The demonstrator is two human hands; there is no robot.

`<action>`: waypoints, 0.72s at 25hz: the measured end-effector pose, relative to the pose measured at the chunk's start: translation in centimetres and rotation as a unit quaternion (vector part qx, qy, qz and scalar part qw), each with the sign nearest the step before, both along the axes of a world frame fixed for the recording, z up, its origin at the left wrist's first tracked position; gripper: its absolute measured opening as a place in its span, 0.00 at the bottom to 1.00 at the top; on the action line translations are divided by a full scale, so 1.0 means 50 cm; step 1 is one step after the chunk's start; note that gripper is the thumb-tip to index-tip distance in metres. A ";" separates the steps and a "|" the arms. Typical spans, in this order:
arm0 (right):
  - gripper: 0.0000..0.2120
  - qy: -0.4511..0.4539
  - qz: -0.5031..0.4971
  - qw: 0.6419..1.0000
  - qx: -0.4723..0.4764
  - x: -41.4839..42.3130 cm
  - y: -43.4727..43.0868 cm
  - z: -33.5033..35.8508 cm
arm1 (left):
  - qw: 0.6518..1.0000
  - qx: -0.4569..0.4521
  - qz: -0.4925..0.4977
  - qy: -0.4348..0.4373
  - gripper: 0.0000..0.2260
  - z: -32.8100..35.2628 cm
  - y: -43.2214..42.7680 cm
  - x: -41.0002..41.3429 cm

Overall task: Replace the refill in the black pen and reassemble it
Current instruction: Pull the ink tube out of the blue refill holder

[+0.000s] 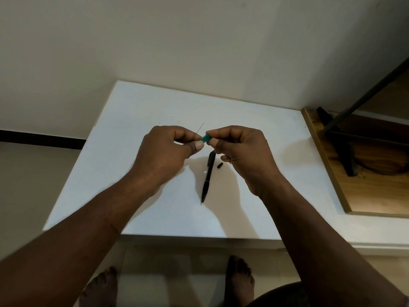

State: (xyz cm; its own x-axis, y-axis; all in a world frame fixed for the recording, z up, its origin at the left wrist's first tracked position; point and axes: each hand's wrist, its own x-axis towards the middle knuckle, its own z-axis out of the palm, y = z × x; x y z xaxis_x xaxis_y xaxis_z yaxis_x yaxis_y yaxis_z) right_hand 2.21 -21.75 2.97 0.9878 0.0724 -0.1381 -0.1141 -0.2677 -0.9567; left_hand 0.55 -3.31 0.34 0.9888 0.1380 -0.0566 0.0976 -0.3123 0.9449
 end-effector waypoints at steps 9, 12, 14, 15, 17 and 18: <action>0.10 -0.011 0.010 1.000 -0.023 -0.011 0.018 -0.008 | 1.000 0.012 0.027 -0.008 0.04 0.003 0.004 -0.001; 0.10 0.000 0.011 1.000 -0.024 -0.009 0.019 -0.006 | 1.000 0.012 0.018 -0.006 0.02 0.010 0.003 -0.001; 0.07 0.033 -0.012 0.999 0.009 -0.007 0.017 -0.003 | 1.000 0.008 0.008 -0.002 0.02 0.015 0.000 -0.003; 0.07 0.056 -0.029 0.998 0.030 -0.005 0.014 -0.001 | 1.000 0.005 0.001 0.000 0.03 0.017 -0.002 -0.004; 0.10 0.104 -0.059 0.991 0.063 -0.001 0.004 0.004 | 1.000 0.006 -0.014 0.000 0.03 0.020 -0.006 -0.007; 0.12 0.124 -0.069 0.987 0.074 0.002 -0.001 0.005 | 1.000 0.011 -0.022 -0.003 0.03 0.020 -0.007 -0.007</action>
